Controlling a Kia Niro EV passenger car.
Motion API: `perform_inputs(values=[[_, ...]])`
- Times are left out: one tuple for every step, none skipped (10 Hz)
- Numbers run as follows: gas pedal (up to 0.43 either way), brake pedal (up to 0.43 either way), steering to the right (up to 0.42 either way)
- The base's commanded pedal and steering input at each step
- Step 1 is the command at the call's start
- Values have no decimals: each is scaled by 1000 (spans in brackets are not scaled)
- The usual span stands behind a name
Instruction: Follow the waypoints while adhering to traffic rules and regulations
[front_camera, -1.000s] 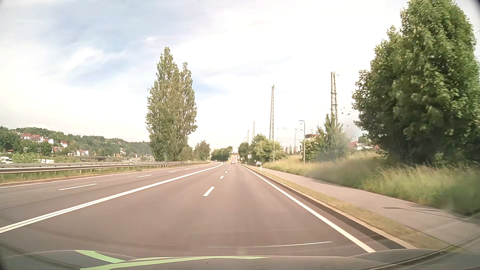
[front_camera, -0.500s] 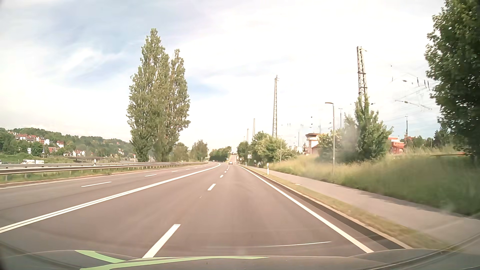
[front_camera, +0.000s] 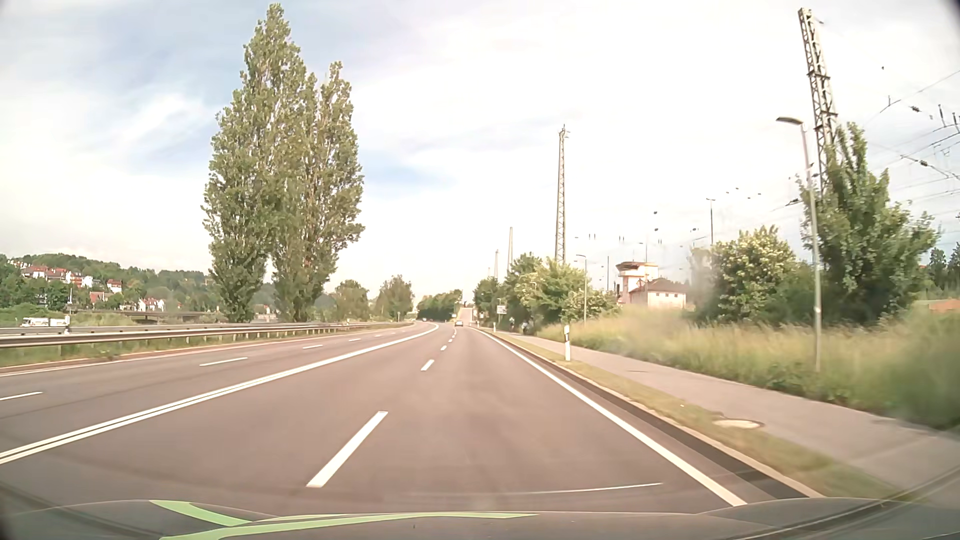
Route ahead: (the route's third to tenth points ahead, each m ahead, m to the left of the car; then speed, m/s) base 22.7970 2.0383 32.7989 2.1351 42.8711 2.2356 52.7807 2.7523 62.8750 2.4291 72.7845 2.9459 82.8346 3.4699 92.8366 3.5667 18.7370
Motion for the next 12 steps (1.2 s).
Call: perform_inputs(values=[[0, 0, 0], [0, 0, 0], [0, 0, 0], [0, 0, 0], [0, 0, -1], [0, 0, -1], [0, 0, -1], [0, 0, -1], [0, 0, -1], [0, 0, -1], [20, 0, -1], [20, 0, -1]])
